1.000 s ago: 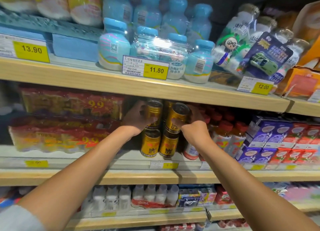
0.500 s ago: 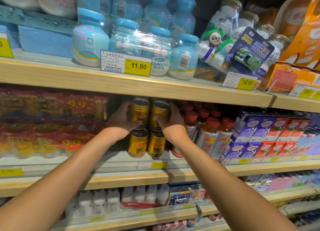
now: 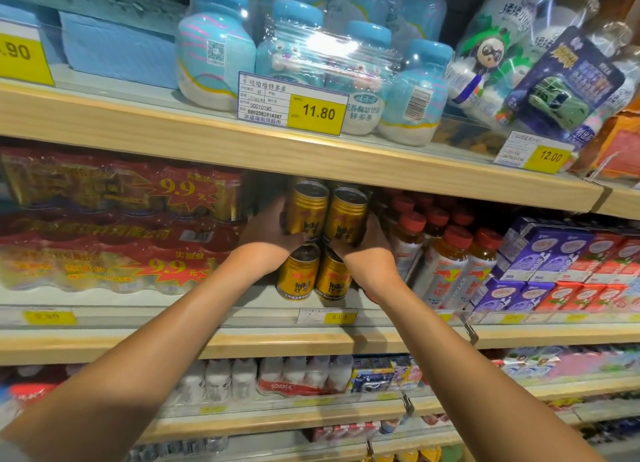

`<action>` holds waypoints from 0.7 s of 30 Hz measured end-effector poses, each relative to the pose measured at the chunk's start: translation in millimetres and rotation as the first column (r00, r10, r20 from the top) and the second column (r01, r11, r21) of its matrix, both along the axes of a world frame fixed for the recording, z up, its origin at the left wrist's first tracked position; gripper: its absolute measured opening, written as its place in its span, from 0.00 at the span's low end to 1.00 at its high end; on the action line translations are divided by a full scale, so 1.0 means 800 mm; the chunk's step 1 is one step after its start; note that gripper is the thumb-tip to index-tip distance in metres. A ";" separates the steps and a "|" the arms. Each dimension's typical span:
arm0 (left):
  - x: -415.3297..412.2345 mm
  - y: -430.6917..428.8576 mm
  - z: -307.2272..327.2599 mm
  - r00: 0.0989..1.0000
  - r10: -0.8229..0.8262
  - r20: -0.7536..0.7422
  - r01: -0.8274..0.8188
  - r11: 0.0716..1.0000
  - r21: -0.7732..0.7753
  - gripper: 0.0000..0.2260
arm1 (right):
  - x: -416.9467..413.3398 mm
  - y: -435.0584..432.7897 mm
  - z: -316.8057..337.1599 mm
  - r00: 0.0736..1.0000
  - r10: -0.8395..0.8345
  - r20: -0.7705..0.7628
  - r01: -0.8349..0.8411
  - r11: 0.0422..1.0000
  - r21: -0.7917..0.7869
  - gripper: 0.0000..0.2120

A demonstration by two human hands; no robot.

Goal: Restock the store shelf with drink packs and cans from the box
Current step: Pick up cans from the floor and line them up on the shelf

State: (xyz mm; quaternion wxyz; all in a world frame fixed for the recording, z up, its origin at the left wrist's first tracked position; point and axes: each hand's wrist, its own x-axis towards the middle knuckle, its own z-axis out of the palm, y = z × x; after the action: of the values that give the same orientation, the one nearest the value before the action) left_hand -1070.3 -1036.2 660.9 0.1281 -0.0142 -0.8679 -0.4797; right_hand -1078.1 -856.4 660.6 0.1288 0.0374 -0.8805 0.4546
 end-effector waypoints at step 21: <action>0.253 0.010 0.019 0.977 0.025 -0.211 -0.065 0.981 -0.184 0.38 | 0.227 0.006 0.020 0.969 0.166 -0.185 -0.128 0.971 0.200 0.44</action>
State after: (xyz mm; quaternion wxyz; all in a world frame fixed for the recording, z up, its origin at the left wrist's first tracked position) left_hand -867.9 -1028.2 676.0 0.2271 -0.0567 -0.8917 -0.3874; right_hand -896.4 -851.5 676.3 0.1786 0.1604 -0.8965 0.3724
